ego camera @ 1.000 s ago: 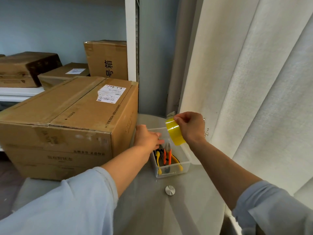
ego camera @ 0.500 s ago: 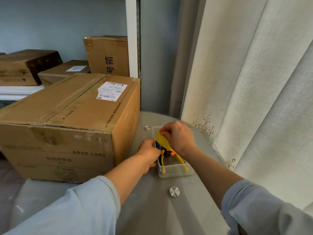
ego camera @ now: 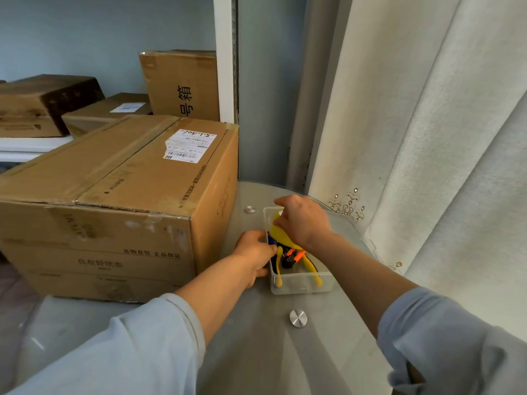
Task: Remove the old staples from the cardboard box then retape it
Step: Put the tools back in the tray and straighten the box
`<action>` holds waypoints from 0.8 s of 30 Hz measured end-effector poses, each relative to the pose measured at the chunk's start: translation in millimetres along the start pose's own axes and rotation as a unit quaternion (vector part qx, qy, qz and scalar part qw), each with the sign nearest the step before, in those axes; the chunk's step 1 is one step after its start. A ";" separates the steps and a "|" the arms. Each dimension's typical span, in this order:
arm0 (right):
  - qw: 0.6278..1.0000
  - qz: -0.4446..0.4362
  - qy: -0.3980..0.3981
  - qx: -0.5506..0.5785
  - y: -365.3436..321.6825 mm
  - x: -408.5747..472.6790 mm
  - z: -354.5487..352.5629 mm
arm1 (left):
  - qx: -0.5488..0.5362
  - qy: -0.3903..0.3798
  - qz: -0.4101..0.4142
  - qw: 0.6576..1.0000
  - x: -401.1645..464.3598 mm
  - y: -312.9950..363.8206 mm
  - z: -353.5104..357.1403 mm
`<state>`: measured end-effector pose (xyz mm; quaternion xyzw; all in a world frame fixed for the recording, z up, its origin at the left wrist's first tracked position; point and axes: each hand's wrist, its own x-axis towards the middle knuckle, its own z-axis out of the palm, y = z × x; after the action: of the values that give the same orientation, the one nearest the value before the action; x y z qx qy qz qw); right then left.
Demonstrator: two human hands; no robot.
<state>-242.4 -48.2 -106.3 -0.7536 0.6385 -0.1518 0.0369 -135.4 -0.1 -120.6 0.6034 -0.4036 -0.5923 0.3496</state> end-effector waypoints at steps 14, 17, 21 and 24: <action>0.994 0.043 0.018 0.099 8.3 -15.3 0.5 | 0.189 0.008 0.048 0.981 15.3 -20.4 14.2; 0.998 0.043 -0.003 0.045 8.0 -13.9 -5.8 | 0.187 0.029 0.052 0.980 17.0 -23.8 11.8; 0.997 0.055 -0.053 -0.002 2.2 -21.5 -6.4 | 0.181 0.034 0.054 0.981 17.5 -26.1 12.0; 0.994 0.076 -0.059 0.058 3.1 -22.3 -8.2 | 0.170 0.033 0.058 0.983 20.1 -27.9 11.5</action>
<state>-250.7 -25.9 -103.3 -0.7074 0.6804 -0.1408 0.1295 -145.3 -5.5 -155.0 0.6487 -0.5213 -0.4732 0.2888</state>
